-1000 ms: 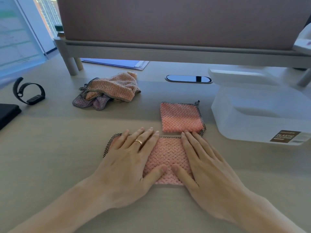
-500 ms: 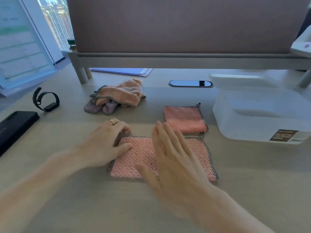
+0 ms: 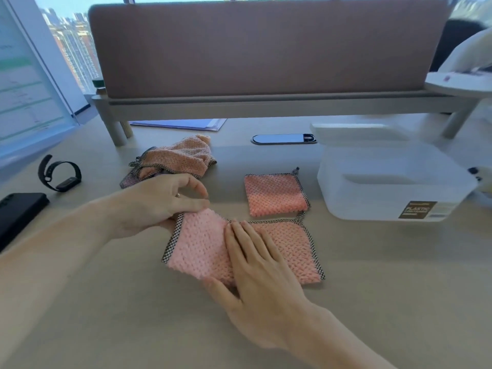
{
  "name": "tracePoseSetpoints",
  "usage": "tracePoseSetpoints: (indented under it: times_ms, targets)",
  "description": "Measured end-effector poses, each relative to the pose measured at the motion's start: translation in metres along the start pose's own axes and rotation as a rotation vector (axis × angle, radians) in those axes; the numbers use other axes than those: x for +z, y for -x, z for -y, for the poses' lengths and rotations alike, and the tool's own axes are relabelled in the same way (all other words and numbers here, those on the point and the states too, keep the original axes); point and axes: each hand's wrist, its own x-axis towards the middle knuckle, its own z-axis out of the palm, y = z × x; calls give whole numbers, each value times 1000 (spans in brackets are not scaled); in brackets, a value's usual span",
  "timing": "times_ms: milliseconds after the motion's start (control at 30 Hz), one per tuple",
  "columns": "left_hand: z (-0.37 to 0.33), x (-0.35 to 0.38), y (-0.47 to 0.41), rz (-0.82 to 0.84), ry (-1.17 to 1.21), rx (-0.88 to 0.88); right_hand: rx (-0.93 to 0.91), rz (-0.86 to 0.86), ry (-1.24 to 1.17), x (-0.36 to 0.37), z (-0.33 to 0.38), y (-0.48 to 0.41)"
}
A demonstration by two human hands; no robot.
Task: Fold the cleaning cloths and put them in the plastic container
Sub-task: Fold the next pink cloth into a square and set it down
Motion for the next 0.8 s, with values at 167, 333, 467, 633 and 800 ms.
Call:
tracePoseSetpoints:
  times_ms: [167, 333, 467, 633, 800]
  targets:
    - [-50, 33, -12, 50, 169, 56, 21, -103, -564, -35, -15, 20]
    - [-81, 84, -35, 146, 30, 1, 231, -201, -1103, -53, -46, 48]
    - [-82, 107, -48, 249, -63, -84, 490, -101, -1199, -63, -72, 55]
    - [-73, 114, -58, 227, -232, -45, 506, -142, -974, -53, -87, 48]
    - [-67, 96, -59, 122, -560, 111, 494, -129, -939, -47, -98, 50]
